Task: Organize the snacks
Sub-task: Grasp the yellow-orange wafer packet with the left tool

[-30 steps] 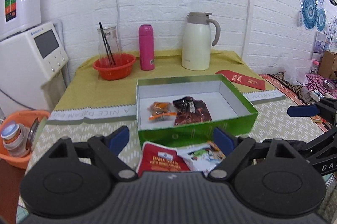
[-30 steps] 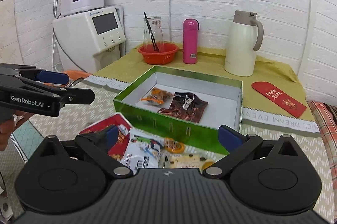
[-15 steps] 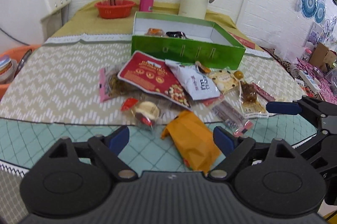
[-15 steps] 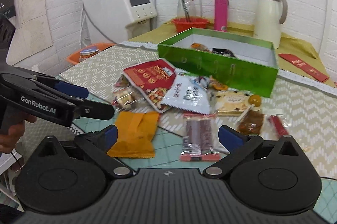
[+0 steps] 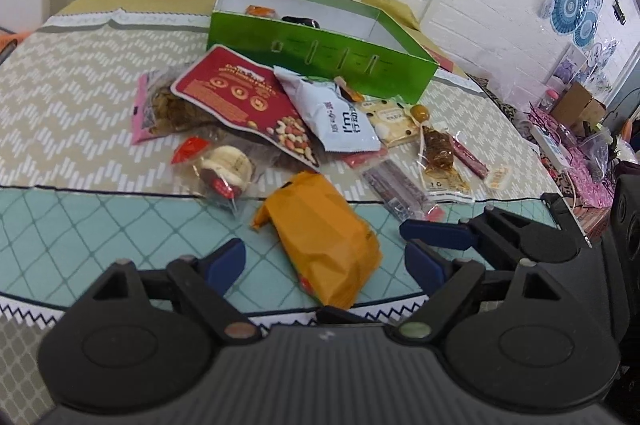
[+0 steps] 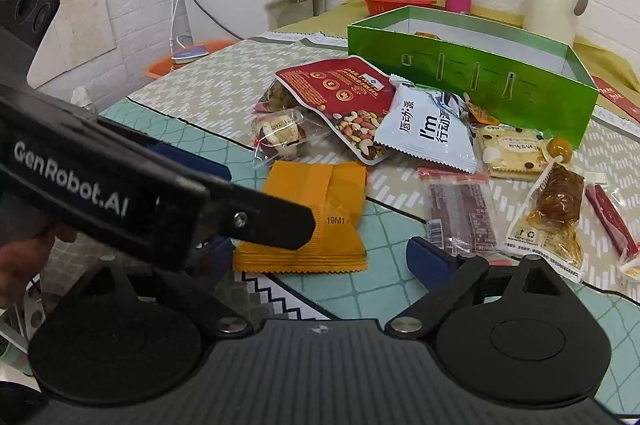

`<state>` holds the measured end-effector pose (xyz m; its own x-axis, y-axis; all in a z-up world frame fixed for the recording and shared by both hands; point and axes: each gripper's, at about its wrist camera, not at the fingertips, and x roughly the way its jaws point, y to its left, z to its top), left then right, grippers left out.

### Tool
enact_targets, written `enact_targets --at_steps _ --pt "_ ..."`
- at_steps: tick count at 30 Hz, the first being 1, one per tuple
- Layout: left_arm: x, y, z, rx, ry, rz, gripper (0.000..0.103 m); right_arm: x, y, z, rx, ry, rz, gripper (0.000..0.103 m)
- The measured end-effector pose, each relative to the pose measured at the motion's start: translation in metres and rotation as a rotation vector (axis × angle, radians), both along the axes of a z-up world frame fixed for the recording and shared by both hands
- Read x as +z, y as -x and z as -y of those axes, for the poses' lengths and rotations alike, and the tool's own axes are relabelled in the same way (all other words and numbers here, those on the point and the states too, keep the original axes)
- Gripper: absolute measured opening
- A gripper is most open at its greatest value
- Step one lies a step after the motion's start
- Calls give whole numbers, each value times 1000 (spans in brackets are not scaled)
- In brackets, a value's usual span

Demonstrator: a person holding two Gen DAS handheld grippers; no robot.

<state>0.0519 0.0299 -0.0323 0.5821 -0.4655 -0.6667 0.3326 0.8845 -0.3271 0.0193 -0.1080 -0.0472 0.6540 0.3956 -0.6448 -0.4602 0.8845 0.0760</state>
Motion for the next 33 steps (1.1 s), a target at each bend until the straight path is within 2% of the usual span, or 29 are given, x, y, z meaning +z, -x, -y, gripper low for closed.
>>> enact_targets --at_steps 6,7,8,10,13,22,24,28,30,33 --pt "6 -5 -6 30 38 18 84 6 -1 0 30 -25 33 103" --pt "6 -6 -6 26 37 16 78 6 -2 0 33 -28 31 103" --pt "4 -6 -5 13 41 9 67 6 -3 0 34 -32 32 103" --pt "0 -10 -4 8 49 -13 61 6 -5 1 31 -35 32 103" --pt "-4 -12 -4 7 54 -27 57 6 -4 3 28 -51 25 103" --pt "-11 -17 0 -24 30 -57 57 2 -9 1 43 -78 -18 103" --pt "-11 -19 2 -36 33 -61 50 1 -10 1 44 -75 -17 103" --pt "-12 -19 8 -47 11 -42 45 1 -11 1 37 -75 -19 103" --pt "-12 -18 6 -48 13 -37 44 1 -11 1 25 -68 -12 95" --pt "-13 -16 5 -47 21 -32 44 1 -11 1 31 -67 -12 90"
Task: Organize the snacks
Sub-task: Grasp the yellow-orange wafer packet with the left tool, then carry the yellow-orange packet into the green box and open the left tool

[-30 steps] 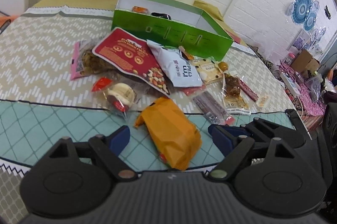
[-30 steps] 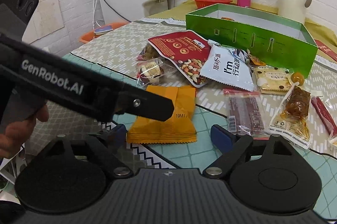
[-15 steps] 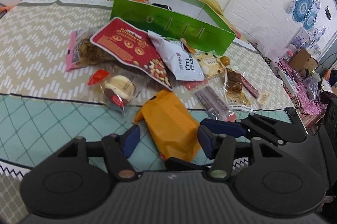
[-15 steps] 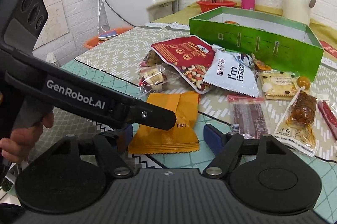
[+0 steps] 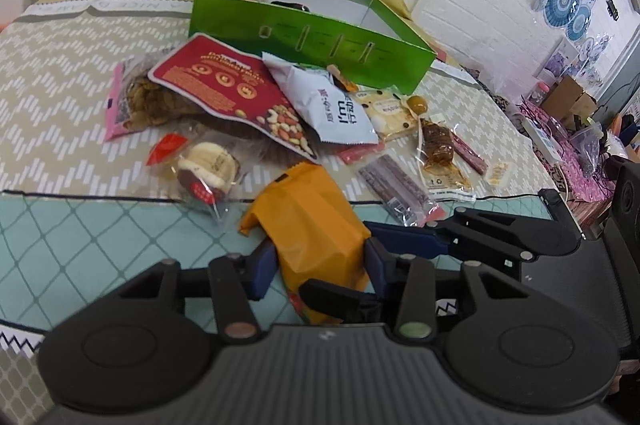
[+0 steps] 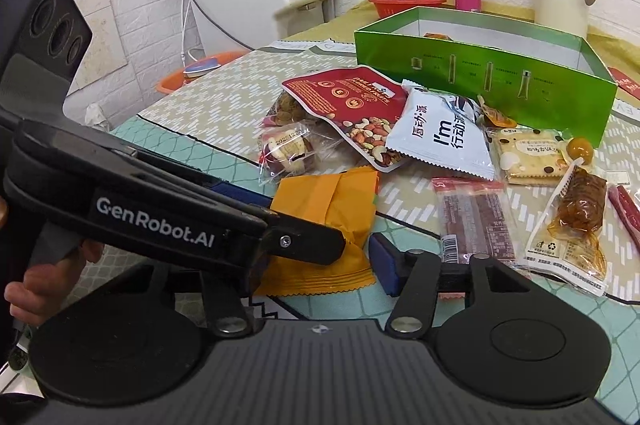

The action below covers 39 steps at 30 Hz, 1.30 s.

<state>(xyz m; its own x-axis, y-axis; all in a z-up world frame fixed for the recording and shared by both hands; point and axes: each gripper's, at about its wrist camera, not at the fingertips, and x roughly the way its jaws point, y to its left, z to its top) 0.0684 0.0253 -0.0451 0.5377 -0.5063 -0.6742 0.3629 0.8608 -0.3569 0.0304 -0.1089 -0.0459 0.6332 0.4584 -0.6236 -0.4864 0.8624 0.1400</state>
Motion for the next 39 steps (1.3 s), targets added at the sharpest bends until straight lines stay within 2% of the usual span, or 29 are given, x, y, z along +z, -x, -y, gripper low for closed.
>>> enact_targets --at_steps 4,5,11,16,21,27,34,39 --pt "2 3 0 4 14 0 42 2 4 -2 -2 16 15 83" --pt "4 4 0 4 20 0 42 3 6 -2 0 15 18 77" --pt "30 16 5 -21 27 73 42 28 16 2 -1 33 82 77" --pt "64 3 16 -57 29 166 42 57 7 11 -21 35 169 78" --pt "88 -31 31 -88 39 222 42 77 -20 29 -72 23 231 78" --pt "104 -81 54 -126 60 241 42 91 -61 53 -138 -4 260 77" --pt "104 -142 83 -159 90 217 42 91 -105 86 -208 -49 256 77" --pt "92 -183 101 -177 101 191 42 81 -138 106 -249 -69 236 77"
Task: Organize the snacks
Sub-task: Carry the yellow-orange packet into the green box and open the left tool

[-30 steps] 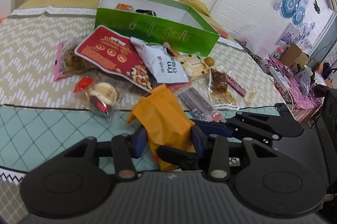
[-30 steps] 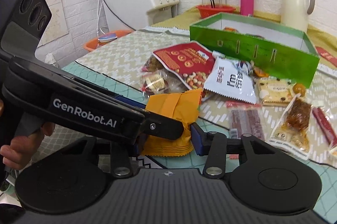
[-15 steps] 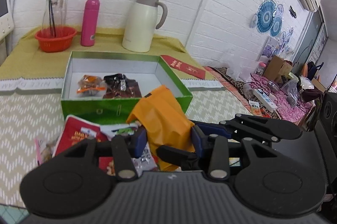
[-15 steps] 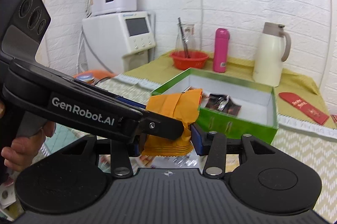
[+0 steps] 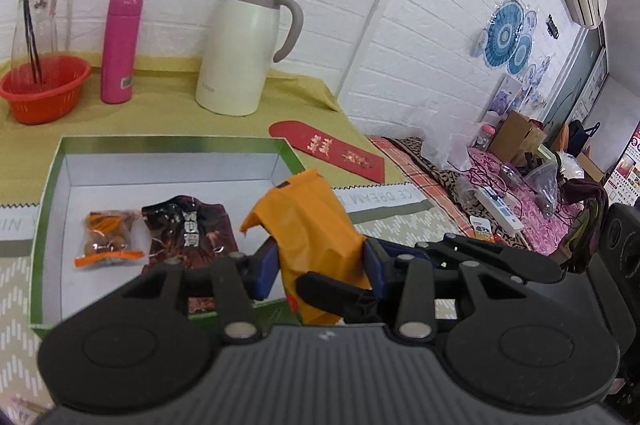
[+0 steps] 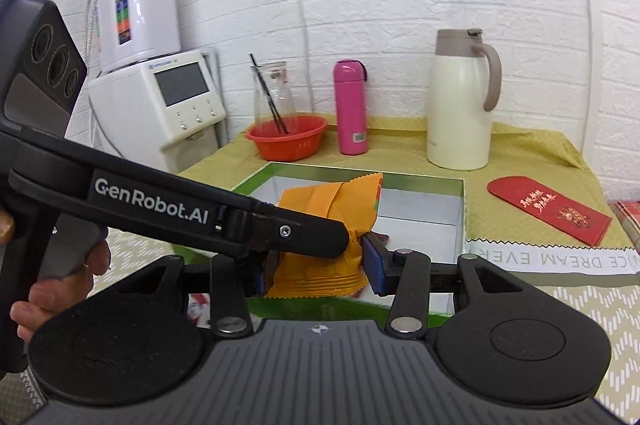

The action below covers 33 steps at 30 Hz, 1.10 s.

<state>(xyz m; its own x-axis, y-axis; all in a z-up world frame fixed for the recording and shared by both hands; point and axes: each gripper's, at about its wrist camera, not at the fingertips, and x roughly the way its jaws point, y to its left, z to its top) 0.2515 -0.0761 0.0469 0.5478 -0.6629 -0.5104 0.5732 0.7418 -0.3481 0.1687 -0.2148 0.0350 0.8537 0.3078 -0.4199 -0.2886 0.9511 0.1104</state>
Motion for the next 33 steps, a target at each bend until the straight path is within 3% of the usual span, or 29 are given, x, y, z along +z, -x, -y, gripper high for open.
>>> enact_targets --at_steps 8,16,19,20,21,22,24,29,33 --pt "-30 -49 17 -14 -7 -68 42 -27 -39 16 -22 -21 -65 77" --pt "-50 -74 19 -14 -14 -115 42 -44 -64 19 -9 -12 -121 78" --pt "-54 -78 18 -12 -18 -122 43 -47 -70 18 -1 -3 -133 79" --pt "-55 -78 18 -10 -19 -119 43 -48 -70 17 0 9 -128 84" --pt "-55 -78 17 3 -24 -113 52 -48 -71 16 -1 16 -124 89" --pt "-54 -77 17 22 -26 -100 68 -47 -71 16 0 20 -122 89" --pt "-50 -73 15 63 -33 -52 72 -47 -71 14 13 31 -123 103" --pt "-39 -64 12 192 -109 3 88 -43 -60 8 41 44 -85 103" --pt "-32 -54 5 219 -105 28 90 -39 -52 6 29 59 -72 103"
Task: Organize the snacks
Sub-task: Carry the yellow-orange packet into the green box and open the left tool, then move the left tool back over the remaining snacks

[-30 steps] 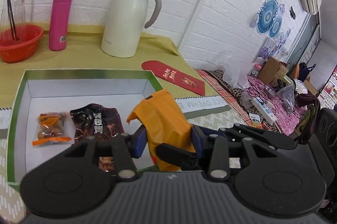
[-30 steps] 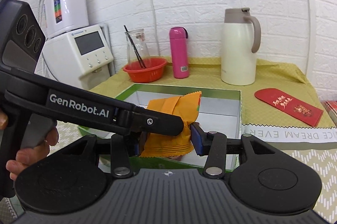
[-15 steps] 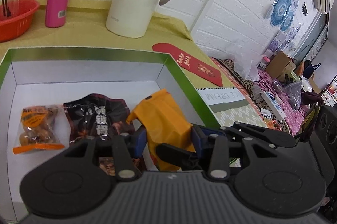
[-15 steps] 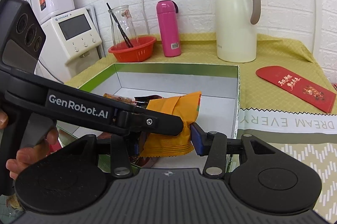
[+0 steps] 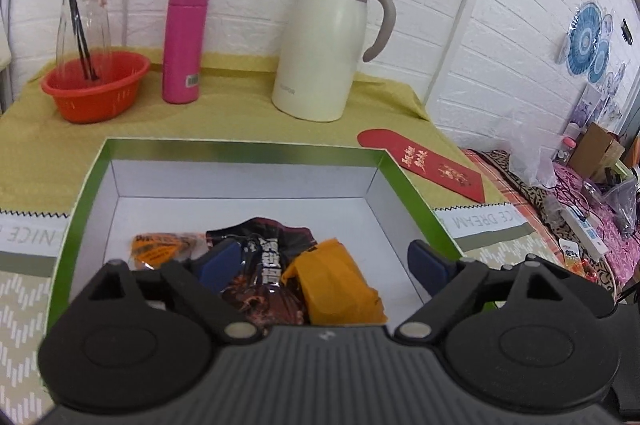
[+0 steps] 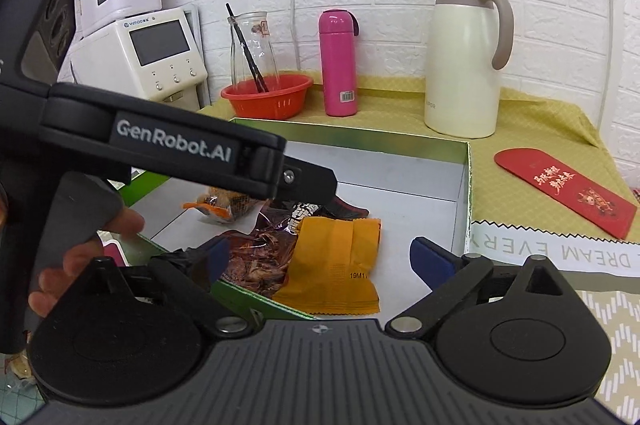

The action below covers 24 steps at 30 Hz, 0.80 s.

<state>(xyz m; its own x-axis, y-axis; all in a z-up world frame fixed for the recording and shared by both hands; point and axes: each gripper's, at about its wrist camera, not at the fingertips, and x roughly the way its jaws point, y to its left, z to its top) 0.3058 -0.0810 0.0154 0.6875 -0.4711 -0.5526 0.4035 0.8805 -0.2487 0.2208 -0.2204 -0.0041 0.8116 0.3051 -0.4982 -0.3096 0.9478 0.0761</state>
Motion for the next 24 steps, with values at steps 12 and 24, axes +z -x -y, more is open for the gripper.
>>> enact_targets --at_steps 12,24 --pt "45 76 -23 45 -47 170 90 34 56 -13 -9 59 82 103" --pt "68 177 -60 24 -11 175 89 61 147 -20 30 42 91 103"
